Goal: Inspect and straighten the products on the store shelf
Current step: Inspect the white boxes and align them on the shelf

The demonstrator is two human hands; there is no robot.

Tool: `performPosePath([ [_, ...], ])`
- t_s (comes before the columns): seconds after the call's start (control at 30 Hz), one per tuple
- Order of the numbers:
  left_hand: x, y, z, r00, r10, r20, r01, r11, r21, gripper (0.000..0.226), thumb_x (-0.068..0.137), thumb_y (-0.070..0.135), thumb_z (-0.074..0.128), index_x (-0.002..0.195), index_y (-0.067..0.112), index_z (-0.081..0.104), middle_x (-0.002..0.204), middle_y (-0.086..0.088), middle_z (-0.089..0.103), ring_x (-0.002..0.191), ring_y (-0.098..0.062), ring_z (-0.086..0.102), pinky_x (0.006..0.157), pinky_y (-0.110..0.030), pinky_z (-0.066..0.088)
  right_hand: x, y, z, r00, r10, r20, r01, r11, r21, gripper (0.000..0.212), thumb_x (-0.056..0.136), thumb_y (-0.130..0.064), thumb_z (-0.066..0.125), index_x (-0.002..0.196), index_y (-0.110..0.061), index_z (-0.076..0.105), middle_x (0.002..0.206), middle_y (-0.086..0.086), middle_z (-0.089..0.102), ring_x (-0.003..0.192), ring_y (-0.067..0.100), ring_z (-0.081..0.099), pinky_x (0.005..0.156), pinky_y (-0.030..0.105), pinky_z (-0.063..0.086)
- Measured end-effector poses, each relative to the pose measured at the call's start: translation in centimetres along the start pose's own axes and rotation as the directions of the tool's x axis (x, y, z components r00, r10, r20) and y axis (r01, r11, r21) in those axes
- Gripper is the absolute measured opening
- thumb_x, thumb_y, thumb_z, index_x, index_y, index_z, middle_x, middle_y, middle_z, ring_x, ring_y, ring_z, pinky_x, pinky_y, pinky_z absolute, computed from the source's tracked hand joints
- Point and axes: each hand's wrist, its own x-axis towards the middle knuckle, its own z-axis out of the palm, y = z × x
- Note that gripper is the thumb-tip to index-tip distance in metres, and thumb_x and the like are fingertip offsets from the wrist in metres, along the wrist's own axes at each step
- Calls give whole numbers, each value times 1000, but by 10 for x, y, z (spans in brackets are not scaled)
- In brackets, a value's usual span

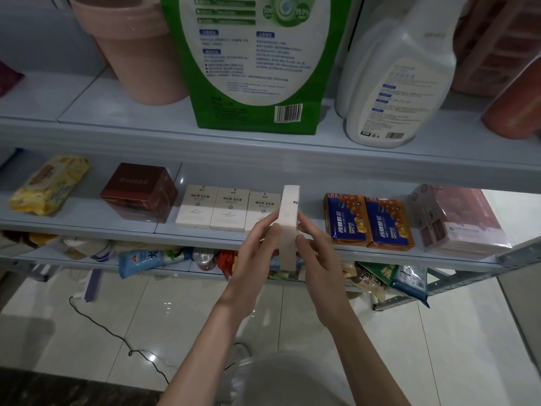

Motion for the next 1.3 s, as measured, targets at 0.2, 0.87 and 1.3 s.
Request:
performPosePath([
  [0.2, 1, -1, -3, 999, 21, 48, -25, 997, 77, 40, 97, 28, 63, 137, 28, 61, 130, 15, 67, 122, -7, 62, 94, -27, 55, -1, 1, -3, 998, 13, -55, -7, 994, 108, 38, 104, -44, 50, 140, -33, 50, 135, -13, 61, 121, 19, 65, 92, 33, 58],
  [0.87, 2, -10, -8, 997, -12, -74, 22, 991, 134, 34, 100, 20, 62, 133, 27, 62, 134, 11, 62, 115, 4, 61, 100, -22, 52, 3, 0, -14, 973, 76, -220, -17, 966, 257, 30, 105, -22, 53, 135, -20, 54, 129, -8, 60, 106, -3, 67, 80, 20, 58],
  [1.3, 14, -31, -9, 996, 40, -76, -7, 921, 390, 38, 100, 13, 62, 127, 39, 58, 156, 17, 38, 144, -2, 36, 113, -21, 40, 7, 17, -24, 971, -168, -168, 101, 932, -349, 32, 102, -2, 57, 123, -26, 63, 137, -3, 50, 119, 2, 53, 81, -1, 46],
])
